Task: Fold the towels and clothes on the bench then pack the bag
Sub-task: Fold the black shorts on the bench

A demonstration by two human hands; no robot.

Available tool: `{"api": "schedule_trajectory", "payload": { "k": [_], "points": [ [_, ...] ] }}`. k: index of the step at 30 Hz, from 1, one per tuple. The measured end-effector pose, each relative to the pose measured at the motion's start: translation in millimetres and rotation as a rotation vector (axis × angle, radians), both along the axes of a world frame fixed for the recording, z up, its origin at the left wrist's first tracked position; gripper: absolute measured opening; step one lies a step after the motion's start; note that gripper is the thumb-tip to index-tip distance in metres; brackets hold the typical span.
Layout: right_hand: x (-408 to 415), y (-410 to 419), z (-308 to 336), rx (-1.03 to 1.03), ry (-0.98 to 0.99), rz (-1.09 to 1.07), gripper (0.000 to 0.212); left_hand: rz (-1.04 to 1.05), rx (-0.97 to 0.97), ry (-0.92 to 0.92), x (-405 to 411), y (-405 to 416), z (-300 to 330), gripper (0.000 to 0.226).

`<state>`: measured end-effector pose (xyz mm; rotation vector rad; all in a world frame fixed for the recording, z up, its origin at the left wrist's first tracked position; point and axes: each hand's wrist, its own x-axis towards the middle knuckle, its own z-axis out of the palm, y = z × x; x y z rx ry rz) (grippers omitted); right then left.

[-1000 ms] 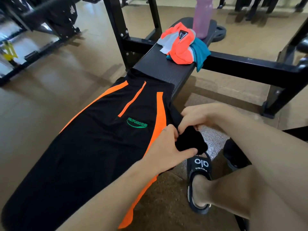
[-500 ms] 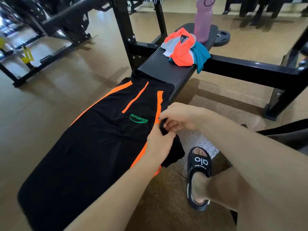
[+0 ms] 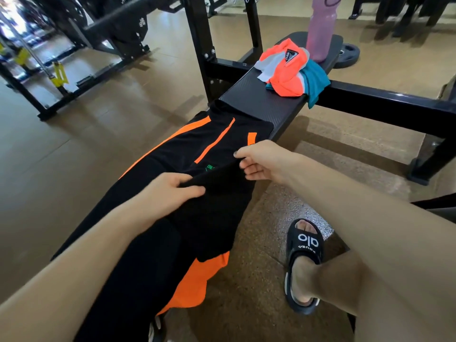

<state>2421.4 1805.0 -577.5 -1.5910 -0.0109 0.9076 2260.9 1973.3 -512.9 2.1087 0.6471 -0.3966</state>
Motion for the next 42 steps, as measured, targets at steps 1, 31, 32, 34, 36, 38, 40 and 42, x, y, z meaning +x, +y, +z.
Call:
{"api": "schedule_trajectory", "payload": {
  "k": [1, 31, 32, 34, 36, 38, 40, 42],
  "points": [
    [-2.7, 6.2, 0.2, -0.056, -0.017, 0.042, 0.027, 0.027, 0.045, 0.0, -0.6, 12.5, -3.7, 0.011],
    [-24.8, 113.9, 0.4, -0.715, -1.009, 0.662, 0.039, -0.292, 0.625, -0.127, 72.0, 130.4, -49.4, 0.02],
    [-20.4, 116.5, 1.7, -0.699, -1.005, 0.638, 0.036, -0.261, 0.597, -0.163, 87.0, 137.2, -49.3, 0.028],
    [-10.1, 121.7, 2.3, -0.684, -1.031, 0.592, 0.032, -0.229, 0.554, -0.18, 116.8, 150.0, -52.6, 0.042],
    [2.3, 125.4, -1.0, -0.708, -1.098, 0.579, 0.035, -0.232, 0.527, -0.162, 145.1, 158.3, -57.8, 0.049],
    [16.0, 126.8, -8.1, -0.748, -1.158, 0.586, 0.043, -0.233, 0.503, -0.137, 169.1, 163.1, -64.1, 0.053],
    [30.3, 126.8, -15.7, -0.789, -1.168, 0.582, 0.05, -0.247, 0.475, -0.107, 189.2, 164.4, -70.7, 0.057],
    [43.6, 127.6, -22.4, -0.813, -1.143, 0.595, 0.057, -0.267, 0.428, -0.066, 206.6, 162.8, -76.5, 0.059]
  ]
}}
